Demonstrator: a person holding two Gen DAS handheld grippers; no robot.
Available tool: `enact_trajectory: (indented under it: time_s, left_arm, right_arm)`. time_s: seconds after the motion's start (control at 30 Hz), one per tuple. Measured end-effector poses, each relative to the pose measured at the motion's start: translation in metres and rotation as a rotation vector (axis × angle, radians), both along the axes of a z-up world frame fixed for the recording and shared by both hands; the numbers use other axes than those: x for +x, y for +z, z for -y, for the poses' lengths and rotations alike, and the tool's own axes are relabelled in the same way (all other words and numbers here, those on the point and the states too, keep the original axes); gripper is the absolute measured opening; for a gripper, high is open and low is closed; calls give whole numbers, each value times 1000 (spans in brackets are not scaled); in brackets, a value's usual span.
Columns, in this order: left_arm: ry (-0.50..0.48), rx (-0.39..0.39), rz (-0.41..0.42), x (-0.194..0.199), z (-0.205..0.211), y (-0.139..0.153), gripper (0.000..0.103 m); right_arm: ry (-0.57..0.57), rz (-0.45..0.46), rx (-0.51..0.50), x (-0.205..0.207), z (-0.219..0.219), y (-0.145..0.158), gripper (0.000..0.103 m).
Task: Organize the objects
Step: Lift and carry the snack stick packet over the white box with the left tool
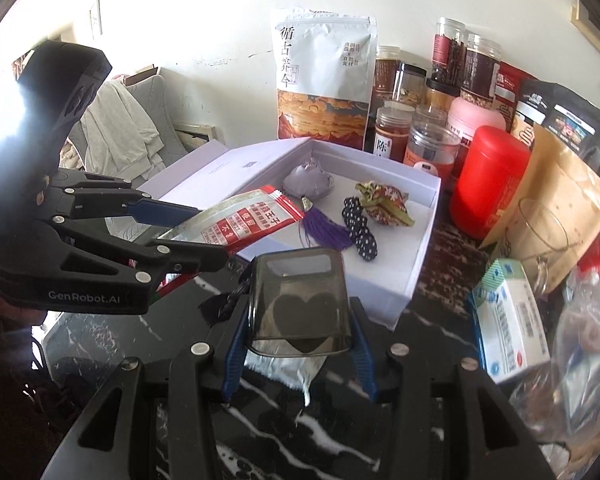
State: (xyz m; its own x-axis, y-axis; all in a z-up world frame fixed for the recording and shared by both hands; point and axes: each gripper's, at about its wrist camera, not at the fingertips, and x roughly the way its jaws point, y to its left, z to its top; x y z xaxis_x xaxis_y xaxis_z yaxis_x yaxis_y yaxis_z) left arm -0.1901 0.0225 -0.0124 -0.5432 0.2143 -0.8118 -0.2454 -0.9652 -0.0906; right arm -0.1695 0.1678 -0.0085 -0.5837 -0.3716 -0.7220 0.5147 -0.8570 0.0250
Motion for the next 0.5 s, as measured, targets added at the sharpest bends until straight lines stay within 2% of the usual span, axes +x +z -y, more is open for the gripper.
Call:
enact_trajectory:
  time_s: [0.5]
  left_arm:
    - [15, -22, -36, -84, 14, 8, 45]
  right_arm:
    - [-23, -21, -10, -75, 5, 7, 46]
